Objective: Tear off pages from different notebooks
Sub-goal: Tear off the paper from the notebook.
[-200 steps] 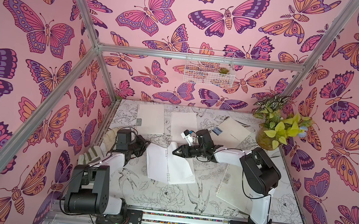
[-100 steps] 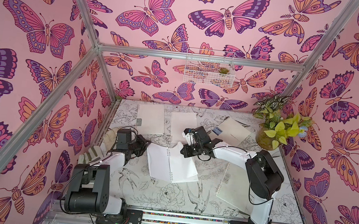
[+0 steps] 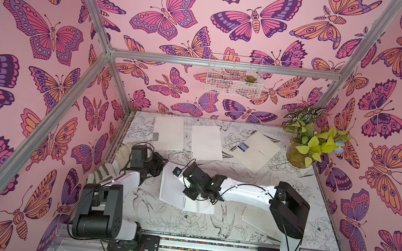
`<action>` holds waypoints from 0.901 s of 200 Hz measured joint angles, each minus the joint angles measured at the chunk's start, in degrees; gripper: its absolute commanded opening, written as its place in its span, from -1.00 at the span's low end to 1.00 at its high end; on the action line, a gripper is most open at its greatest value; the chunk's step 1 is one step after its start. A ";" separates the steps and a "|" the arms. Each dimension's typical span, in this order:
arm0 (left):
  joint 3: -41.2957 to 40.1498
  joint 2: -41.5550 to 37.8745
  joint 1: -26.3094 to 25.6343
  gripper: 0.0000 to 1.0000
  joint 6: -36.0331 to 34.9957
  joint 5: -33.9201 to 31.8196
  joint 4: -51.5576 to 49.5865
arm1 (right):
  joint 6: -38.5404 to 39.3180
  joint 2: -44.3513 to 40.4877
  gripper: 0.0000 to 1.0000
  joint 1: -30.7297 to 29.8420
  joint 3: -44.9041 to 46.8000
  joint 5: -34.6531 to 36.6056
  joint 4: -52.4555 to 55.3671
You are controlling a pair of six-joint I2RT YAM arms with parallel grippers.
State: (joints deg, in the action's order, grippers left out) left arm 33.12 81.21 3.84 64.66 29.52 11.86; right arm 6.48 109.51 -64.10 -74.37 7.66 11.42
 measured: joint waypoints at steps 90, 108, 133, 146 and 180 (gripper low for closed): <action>-0.87 1.86 -0.11 -1.00 3.10 -1.60 -0.07 | 7.58 -0.44 -1.00 -6.54 5.57 3.78 -6.10; -1.05 2.43 -0.11 -1.00 3.45 -1.75 -0.04 | 7.72 -0.48 -1.00 -6.47 7.50 5.11 -7.72; -1.38 2.43 -0.15 -1.00 3.72 -2.14 0.04 | 7.67 -1.51 -1.00 -5.55 9.42 4.90 -7.87; -1.55 2.45 -0.15 -1.00 3.80 -2.19 0.02 | 7.50 -3.02 -1.00 -5.38 10.38 3.89 -8.52; -1.57 2.45 -0.15 -1.00 3.78 -2.10 0.55 | 6.93 -4.50 -1.00 -5.49 10.84 3.10 -9.53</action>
State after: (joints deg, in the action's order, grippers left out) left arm 31.55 83.66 3.68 68.45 27.42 12.40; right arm 13.41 105.01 -69.58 -63.53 10.76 1.89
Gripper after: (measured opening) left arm 0.042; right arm 0.054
